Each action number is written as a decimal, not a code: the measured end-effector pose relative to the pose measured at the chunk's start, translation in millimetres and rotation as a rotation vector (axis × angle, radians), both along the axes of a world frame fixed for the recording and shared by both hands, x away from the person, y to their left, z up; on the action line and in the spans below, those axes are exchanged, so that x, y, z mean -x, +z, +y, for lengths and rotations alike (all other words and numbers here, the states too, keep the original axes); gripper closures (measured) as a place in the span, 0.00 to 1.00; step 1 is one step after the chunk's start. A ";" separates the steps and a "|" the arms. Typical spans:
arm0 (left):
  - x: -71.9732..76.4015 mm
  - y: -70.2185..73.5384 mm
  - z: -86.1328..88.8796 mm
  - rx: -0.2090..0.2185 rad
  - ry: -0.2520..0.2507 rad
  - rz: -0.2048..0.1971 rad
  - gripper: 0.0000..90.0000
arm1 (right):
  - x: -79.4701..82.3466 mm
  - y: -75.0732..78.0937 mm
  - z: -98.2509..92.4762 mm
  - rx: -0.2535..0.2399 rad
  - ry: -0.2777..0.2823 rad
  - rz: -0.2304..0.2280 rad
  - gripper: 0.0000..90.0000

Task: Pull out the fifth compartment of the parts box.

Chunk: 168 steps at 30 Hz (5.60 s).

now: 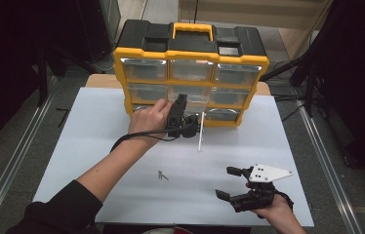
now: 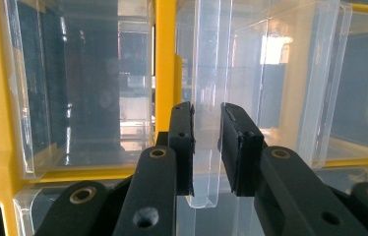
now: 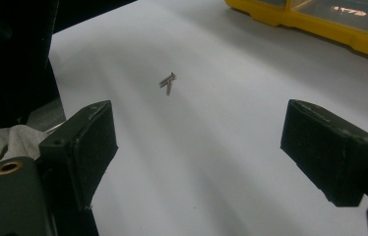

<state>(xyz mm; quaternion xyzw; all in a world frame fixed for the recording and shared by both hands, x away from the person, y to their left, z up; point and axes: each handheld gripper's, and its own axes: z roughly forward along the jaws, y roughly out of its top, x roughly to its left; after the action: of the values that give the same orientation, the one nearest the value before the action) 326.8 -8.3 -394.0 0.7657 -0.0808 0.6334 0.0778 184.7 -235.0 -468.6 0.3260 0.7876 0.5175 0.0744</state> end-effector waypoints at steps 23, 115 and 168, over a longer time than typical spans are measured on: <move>10.1 0.7 0.9 -0.008 -0.007 0.008 0.85 | 0.7 0.5 0.3 -0.010 0.013 -0.021 0.17; 37.6 -0.5 11.6 0.101 -0.058 0.090 0.29 | 1.3 -0.7 2.2 -0.003 0.042 -0.020 0.19; 23.2 23.6 51.8 0.907 -0.119 0.673 0.28 | 1.9 -1.4 3.7 0.006 0.050 -0.007 0.19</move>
<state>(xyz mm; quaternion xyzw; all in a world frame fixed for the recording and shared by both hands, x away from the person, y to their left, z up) 303.6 43.5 -370.4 0.8094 0.1856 0.3203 0.4559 182.8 -231.4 -470.0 0.3043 0.7967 0.5182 0.0652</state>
